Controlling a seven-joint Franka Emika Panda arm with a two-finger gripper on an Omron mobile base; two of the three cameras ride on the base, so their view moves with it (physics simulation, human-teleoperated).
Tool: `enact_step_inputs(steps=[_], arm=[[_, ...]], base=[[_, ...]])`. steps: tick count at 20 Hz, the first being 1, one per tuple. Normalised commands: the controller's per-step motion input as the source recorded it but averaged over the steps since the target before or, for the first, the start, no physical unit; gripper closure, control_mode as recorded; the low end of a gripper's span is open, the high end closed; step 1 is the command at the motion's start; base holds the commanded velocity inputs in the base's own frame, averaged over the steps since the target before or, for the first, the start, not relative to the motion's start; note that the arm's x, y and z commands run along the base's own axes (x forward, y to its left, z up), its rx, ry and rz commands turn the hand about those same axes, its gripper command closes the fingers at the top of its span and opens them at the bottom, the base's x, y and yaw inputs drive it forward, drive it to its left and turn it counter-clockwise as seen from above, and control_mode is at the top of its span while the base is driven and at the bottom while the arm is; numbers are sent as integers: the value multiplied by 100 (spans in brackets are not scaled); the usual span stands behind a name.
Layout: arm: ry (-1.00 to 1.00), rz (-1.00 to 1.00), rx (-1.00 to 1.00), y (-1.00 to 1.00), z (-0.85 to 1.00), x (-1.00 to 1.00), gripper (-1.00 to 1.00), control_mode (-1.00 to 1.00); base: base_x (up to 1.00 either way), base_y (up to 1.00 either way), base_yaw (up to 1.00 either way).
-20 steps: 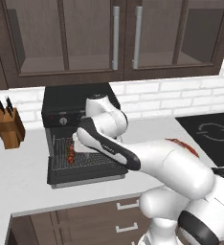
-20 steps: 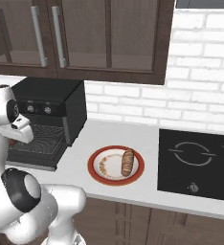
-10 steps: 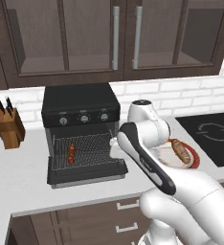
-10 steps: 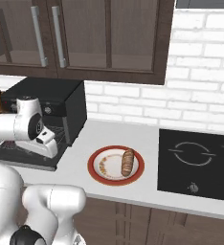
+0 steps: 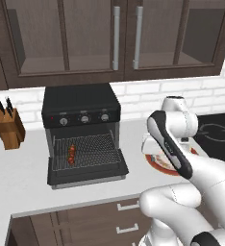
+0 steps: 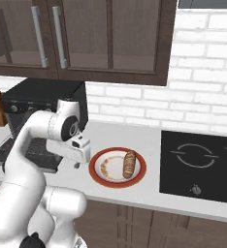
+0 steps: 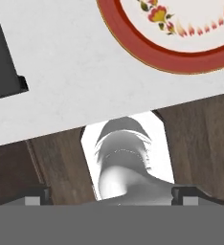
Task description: Pick up the kebab skewer and baguette bread, and place them inside the toaster oven. Close the toaster oven door and start by setting the timer.
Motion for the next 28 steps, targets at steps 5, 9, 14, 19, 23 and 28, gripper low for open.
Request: enact_step_inputs(steps=[5,9,14,19,23,28], arm=[[13,1,0,-100,6,12,-100,-100],[5,4,0,-100,-10,8,-100,-100],[6,3,0,-95,-20,22,-100,-100],[0,12,0,-32,-21,20,-100,-100],[0,4,2,6,-25,35,-100,-100],[-3,2,3,11,-27,46,-100,-100]], base=[[0,0,0],[0,0,0],[0,0,0],[0,0,0],[0,0,0],[0,0,0]])
